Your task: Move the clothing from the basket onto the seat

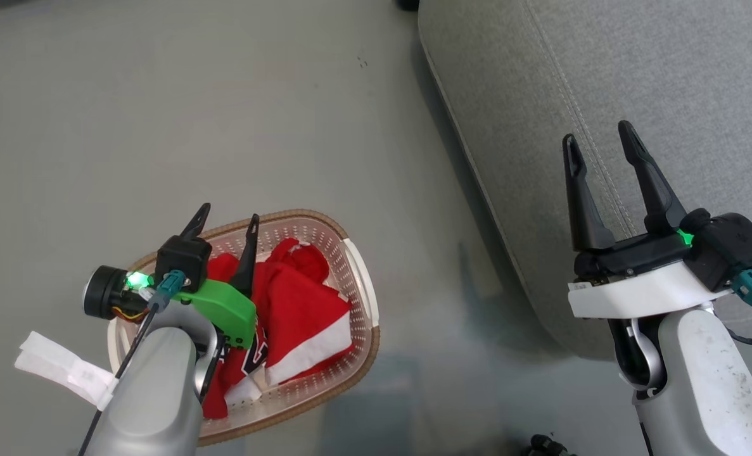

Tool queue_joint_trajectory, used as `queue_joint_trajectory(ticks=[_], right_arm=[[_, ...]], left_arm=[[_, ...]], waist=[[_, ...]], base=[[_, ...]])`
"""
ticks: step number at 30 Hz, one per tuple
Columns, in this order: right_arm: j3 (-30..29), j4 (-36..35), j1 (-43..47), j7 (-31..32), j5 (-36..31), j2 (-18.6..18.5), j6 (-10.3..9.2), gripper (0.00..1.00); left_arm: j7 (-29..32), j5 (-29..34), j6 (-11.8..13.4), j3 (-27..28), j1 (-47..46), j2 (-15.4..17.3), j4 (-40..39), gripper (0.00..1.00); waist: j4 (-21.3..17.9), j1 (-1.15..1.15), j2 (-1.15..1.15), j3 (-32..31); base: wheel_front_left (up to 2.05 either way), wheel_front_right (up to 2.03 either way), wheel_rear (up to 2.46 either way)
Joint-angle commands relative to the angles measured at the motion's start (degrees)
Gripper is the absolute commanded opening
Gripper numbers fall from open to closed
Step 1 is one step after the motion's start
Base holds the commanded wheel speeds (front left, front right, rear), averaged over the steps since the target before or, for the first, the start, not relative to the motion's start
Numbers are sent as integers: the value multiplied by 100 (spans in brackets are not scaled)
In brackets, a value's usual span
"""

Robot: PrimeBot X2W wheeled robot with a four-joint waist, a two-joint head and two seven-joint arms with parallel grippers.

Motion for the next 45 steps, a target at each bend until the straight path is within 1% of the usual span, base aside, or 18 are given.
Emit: queue_joint_trajectory(ticks=[1, 6, 11, 17, 23, 30, 39, 45], right_arm=[[9, -69, -80, -28, 48, -10, -4, 100], [41, -274, -141, -28, 119, -10, -4, 100], [29, -437, -161, -28, 168, -10, -4, 100], [14, -595, -208, -27, 192, -11, -4, 100], [21, -684, -258, -27, 213, -11, -4, 100], [28, -776, -337, -27, 267, -11, -4, 100], [60, -826, -364, -27, 285, -11, -4, 100], [66, -892, -376, -28, 290, -11, -4, 100]], left_arm=[[-4, 53, -18, 7, -147, 95, 110, 100], [-4, 112, -27, -43, -407, 258, 595, 100], [-4, 125, -31, -87, -675, 340, 1050, 100], [-4, 167, -53, -273, -1013, 332, 1755, 100], [-4, 230, -58, -480, -1371, 274, 2317, 100], [-4, 166, -61, -562, -1825, 352, 2975, 100], [157, 134, -68, -918, -2223, 308, 3342, 100], [529, 133, -70, -1172, -2368, 335, 3422, 100]], waist=[[-441, 0, 57, 564], [-662, 0, 57, 929], [-752, 0, 57, 1228], [-757, 0, 57, 1517], [-681, 0, 57, 1798], [-675, 0, 57, 2138], [-642, 0, 57, 2480], [-626, 0, 57, 2619]], base=[[0, 0, 0], [0, 0, 0], [0, 0, 0], [0, 0, 0], [0, 0, 0], [0, 0, 0], [0, 0, 0], [0, 0, 0]])
